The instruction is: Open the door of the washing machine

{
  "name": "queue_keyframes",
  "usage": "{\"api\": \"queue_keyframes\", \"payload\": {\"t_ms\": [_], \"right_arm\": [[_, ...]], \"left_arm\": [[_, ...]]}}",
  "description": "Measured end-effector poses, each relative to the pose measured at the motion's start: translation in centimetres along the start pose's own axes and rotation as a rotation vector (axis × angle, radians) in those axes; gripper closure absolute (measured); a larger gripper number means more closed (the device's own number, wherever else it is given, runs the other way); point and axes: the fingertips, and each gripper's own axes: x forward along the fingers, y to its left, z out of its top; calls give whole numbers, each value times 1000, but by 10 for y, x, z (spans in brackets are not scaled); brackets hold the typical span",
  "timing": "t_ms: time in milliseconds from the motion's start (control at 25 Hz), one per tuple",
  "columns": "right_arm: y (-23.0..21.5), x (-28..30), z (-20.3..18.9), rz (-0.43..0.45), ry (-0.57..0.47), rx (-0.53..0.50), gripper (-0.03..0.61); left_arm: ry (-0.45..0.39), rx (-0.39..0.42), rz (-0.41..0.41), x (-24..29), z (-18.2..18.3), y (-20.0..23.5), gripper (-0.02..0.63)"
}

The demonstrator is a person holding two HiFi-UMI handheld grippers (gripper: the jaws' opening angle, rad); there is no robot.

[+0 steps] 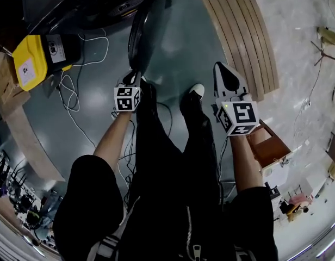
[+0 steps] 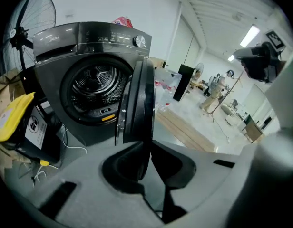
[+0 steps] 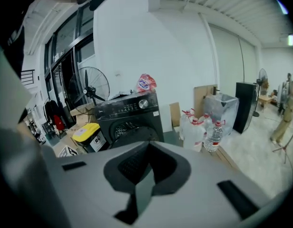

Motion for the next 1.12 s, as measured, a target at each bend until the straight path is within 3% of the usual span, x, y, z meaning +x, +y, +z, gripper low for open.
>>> {"api": "queue_keyframes", "payload": {"t_ms": [400,560,840,1120], "right_arm": [[-91,-67,-34,-137,-24,104,574],[-120,-90,-45,-161,-30,121,574],[-164,-127,-54,-151,-42,115,574],[-185,-149,-45,-110,-42,78,574]], "left_arm": [[-2,-146,-57,37,6,-122,551],[-4,-166,-77,56,16,-162,548],[-19,-147,-84,86,43,-229,558],[-79,-61,-164,91,82,-286,595]]}}
